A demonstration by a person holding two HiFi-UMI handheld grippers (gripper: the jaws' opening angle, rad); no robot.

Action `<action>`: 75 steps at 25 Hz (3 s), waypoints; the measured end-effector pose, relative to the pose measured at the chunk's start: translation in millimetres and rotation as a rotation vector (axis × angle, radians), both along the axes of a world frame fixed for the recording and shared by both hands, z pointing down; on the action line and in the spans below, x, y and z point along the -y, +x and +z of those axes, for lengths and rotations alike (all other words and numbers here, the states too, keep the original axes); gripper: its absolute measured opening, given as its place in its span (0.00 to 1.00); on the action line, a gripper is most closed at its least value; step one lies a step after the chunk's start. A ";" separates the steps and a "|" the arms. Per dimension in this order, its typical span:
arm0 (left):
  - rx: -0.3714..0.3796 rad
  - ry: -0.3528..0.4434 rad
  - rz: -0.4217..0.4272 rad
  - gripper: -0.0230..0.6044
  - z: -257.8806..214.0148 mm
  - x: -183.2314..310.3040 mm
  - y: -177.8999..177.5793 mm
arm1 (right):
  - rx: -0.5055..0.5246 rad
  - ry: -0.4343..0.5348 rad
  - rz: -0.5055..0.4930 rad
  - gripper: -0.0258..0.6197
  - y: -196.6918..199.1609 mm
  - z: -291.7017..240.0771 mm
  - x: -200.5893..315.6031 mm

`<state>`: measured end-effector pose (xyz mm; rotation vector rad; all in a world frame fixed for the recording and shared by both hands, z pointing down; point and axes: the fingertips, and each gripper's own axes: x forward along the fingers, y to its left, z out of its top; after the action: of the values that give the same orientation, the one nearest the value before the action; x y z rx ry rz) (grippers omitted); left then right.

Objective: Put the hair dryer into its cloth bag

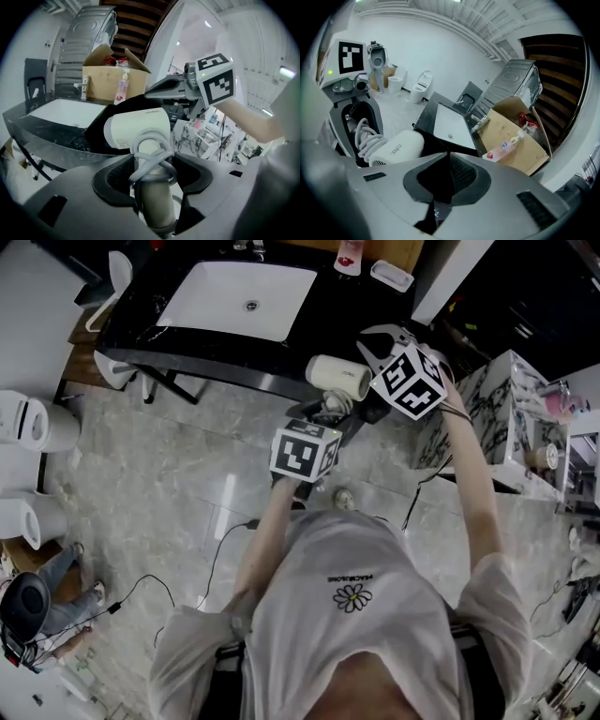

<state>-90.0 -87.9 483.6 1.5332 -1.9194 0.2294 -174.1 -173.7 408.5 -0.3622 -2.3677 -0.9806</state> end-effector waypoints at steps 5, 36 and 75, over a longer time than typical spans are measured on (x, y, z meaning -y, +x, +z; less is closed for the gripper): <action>-0.054 -0.008 0.022 0.45 -2.4 12.0 -10.2 | 0.024 0.010 -0.011 0.07 2.6 -6.4 -0.2; 0.040 -0.162 -0.007 0.45 12.6 99.9 -99.6 | 0.067 0.013 -0.048 0.07 21.3 -9.5 2.1; -0.005 -0.167 -0.049 0.45 21.3 142.4 -144.7 | 0.094 -0.024 -0.008 0.07 25.3 3.8 1.9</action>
<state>-234.7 -230.3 504.9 1.3745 -1.8811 0.3542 -148.8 -175.6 412.3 -0.3412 -2.4660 -0.9935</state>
